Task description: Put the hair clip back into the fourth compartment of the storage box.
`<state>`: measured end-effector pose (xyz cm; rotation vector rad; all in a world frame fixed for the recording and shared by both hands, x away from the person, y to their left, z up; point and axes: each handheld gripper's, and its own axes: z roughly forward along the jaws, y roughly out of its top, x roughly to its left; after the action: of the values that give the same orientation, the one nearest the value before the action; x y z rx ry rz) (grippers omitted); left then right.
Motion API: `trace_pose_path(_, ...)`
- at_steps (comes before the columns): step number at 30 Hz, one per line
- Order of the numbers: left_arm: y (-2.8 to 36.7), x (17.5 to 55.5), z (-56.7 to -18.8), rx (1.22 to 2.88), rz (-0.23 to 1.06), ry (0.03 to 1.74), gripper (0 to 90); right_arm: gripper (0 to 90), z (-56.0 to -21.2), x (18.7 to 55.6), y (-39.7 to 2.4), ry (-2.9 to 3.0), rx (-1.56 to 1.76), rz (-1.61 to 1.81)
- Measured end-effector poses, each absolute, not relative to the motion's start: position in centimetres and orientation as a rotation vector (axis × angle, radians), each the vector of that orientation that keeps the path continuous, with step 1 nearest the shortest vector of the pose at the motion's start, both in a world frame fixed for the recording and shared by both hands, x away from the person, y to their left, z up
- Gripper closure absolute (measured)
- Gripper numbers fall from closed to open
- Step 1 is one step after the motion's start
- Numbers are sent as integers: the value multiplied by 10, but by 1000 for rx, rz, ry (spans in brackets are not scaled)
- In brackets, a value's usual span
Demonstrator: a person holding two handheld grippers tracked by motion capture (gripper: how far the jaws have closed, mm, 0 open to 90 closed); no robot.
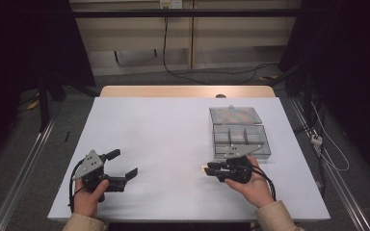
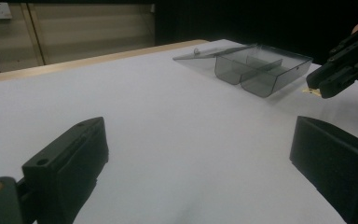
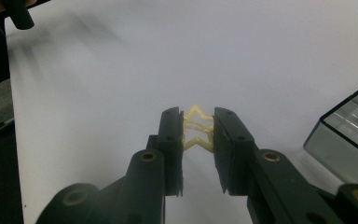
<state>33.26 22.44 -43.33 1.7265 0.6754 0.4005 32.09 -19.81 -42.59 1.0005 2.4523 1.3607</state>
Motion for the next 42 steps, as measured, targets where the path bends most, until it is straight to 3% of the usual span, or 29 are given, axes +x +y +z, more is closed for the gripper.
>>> trace_pose_path(42,230,331,-433,1721,401,688,41,736,-407,332,-210,2467,1003,1357)
